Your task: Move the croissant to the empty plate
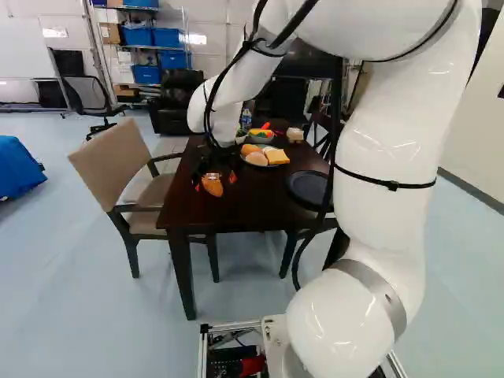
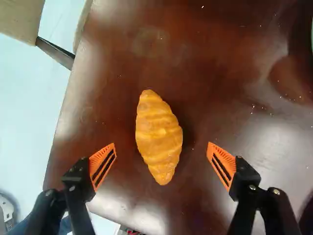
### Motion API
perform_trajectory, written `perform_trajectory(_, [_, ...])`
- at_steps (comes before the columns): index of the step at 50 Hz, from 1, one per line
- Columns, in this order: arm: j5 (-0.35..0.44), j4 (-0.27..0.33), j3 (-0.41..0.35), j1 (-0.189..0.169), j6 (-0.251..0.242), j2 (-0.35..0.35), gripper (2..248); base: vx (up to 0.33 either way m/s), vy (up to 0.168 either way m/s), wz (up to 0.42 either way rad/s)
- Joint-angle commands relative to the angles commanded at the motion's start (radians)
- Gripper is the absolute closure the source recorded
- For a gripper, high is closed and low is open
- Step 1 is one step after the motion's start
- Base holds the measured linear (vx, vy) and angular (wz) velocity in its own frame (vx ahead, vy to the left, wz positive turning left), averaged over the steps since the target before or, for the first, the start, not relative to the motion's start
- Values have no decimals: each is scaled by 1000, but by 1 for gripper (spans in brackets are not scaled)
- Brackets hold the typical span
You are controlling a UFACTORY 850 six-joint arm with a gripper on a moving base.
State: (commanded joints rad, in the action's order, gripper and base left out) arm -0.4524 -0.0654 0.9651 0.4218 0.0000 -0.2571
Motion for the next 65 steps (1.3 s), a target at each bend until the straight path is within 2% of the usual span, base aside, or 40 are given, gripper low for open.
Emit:
perform_trajectory(55, [0,0,15,16,0,-12,3,0,0,0])
perform_trajectory(60, [0,0,15,16,0,-12,8,0,0,0])
perform_trajectory(61, [0,0,15,16,0,-12,21,0,0,0])
perform_trajectory(65, [3,0,15,16,0,-12,21,0,0,0])
